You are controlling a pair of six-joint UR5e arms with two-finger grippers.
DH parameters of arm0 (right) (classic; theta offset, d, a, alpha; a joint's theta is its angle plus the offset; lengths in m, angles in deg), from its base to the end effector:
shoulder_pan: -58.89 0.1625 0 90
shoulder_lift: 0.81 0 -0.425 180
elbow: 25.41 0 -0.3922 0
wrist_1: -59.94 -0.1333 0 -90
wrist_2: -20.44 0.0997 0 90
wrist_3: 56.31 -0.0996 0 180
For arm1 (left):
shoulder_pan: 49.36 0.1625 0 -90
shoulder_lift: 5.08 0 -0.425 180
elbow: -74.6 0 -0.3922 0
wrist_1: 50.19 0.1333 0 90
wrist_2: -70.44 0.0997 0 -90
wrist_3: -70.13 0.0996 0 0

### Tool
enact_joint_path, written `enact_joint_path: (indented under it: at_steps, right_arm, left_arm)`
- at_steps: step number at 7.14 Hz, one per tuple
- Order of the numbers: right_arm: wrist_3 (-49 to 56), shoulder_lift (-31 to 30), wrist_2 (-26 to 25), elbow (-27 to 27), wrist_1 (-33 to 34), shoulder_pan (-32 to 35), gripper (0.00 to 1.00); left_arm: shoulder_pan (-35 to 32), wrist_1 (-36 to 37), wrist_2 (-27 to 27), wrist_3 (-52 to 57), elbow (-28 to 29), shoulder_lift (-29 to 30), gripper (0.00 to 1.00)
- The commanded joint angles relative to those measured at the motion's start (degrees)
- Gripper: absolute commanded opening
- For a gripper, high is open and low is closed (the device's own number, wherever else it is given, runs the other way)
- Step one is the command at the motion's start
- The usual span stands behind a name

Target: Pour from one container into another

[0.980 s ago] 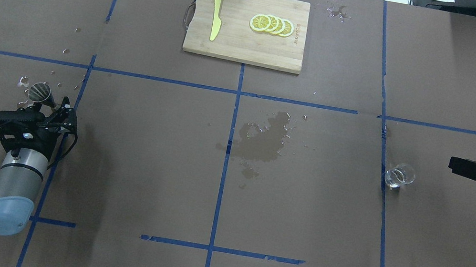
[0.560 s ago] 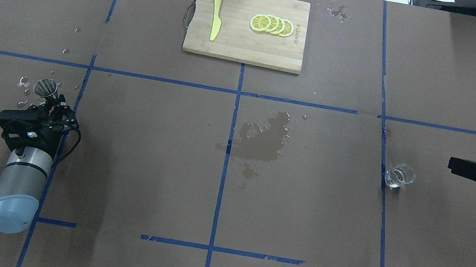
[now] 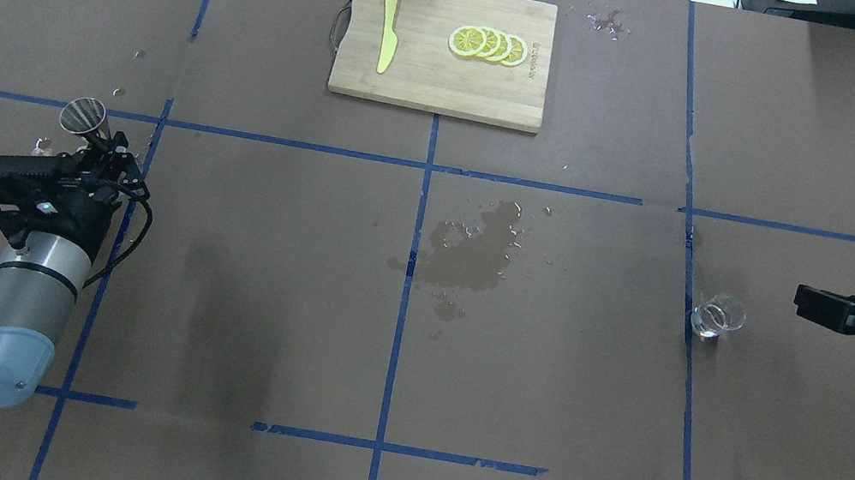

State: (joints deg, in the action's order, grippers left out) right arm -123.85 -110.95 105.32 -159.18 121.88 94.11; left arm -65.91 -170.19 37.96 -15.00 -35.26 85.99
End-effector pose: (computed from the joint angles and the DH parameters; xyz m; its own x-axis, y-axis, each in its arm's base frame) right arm -0.2061 -0.3195 0.3876 0.7093 0.0350 0.7040 -0.3902 0.8512 0.3509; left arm 0.3969 -0.3447 0.4036 0.6683 -0.1510 -0.7284 0.7267 0.3423 0.5957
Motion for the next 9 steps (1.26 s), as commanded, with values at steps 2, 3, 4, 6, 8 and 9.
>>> enact_joint_path:
  at_steps: [2, 3, 4, 6, 8, 9]
  right_arm:
    - [-4.53, -4.28, -17.42, 4.81, -10.30, -12.77, 1.00]
    - [-5.67, -4.20, -22.00, 8.06, -13.74, -15.76, 1.00]
    - [-5.77, -3.59, -27.00, 11.48, -19.17, -17.53, 1.00]
    - [-5.68, -0.54, -32.75, 19.22, -28.17, -19.30, 0.99]
    - [-4.80, 3.59, -37.66, 23.53, -28.10, -22.02, 0.99]
    - [-4.71, 6.05, -40.30, 26.95, -28.10, -23.51, 0.99]
  left_arm:
    - [-2.43, -14.49, -6.15, 11.26, -1.86, 0.60, 0.00]
    - [-2.44, -16.82, -6.63, 15.13, -1.68, 0.86, 0.00]
    - [-2.18, -18.06, -6.72, 18.82, -1.16, 1.99, 0.00]
    - [-2.18, -18.34, -7.24, 27.11, -1.15, 4.99, 0.00]
    - [-2.18, -18.69, -13.75, 31.16, 0.94, 9.19, 0.00]
    - [-2.18, -18.69, -13.66, 31.16, 1.65, 10.17, 0.00]
